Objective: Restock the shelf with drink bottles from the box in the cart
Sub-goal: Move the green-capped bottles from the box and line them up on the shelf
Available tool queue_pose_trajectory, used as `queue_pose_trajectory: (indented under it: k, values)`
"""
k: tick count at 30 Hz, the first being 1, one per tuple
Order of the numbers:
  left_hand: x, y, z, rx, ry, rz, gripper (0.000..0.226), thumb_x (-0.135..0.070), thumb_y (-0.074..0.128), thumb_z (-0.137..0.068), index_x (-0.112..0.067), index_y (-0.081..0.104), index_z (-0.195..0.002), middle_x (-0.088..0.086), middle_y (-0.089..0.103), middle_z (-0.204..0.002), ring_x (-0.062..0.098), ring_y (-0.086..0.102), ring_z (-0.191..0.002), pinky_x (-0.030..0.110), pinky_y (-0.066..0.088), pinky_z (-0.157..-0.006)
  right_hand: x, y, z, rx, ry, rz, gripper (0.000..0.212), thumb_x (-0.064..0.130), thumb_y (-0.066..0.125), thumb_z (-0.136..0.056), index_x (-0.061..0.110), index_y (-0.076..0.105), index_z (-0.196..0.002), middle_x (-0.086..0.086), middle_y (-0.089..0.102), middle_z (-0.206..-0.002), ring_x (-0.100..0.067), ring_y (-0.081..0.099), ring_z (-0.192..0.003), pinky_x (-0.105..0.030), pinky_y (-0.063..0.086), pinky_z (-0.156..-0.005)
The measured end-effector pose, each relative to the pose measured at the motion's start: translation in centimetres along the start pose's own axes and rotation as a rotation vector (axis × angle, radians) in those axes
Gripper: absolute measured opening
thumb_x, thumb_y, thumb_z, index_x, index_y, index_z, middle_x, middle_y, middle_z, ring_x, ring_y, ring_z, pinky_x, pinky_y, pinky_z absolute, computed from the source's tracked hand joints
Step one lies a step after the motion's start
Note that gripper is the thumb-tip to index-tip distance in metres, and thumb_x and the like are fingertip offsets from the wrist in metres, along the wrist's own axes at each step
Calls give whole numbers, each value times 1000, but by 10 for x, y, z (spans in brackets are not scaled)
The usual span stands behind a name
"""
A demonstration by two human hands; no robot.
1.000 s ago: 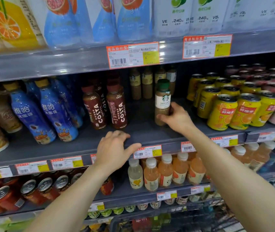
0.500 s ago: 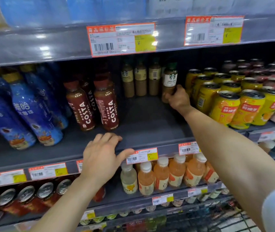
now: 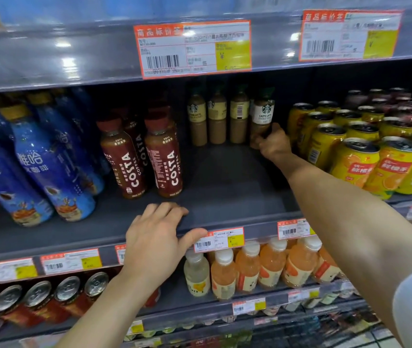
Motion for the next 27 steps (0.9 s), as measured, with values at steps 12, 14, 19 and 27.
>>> queue_pose_trajectory:
  k: [12, 14, 19, 27]
  values:
    - [1, 1, 1, 40, 8, -44, 64, -74, 43, -85, -25, 67, -118, -8, 65, -115, 19, 56, -105, 36, 47, -78, -2, -11, 43, 51, 5, 24, 52, 37, 69, -87, 12, 51, -130, -12, 62, -128, -33, 57, -119, -37, 48, -96]
    - [1, 0, 0, 62, 12, -38, 65, -74, 43, -86, -25, 66, -122, -8, 64, -118, 19, 55, -107, 36, 46, -80, 1, -18, 61, 73, -11, 71, 50, 34, 69, -87, 14, 52, -128, -11, 62, -127, -33, 58, -118, -37, 48, -96]
    - [0, -4, 4, 188, 51, 3, 60, -58, 54, -92, -20, 54, -138, -1, 56, -137, 22, 48, -124, 39, 42, -98, 14, -42, 122, 110, -92, 138, 53, 32, 68, -87, 14, 50, -134, -12, 62, -128, -34, 57, -118, -37, 49, -95]
    - [-45, -40, 103, 117, 174, 117, 43, -30, 72, -84, -12, 63, -122, 6, 64, -121, 29, 55, -114, 41, 48, -94, 18, -107, 260, 79, -215, 120, 56, 31, 66, -88, 16, 48, -140, -6, 61, -134, -21, 57, -123, -35, 46, -100]
Point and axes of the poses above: each hand's wrist, its own z-axis away from the middle knuckle, its own y-axis out of the palm, x = y × z, the point moved 4 cm from there along -z, towards the middle knuckle
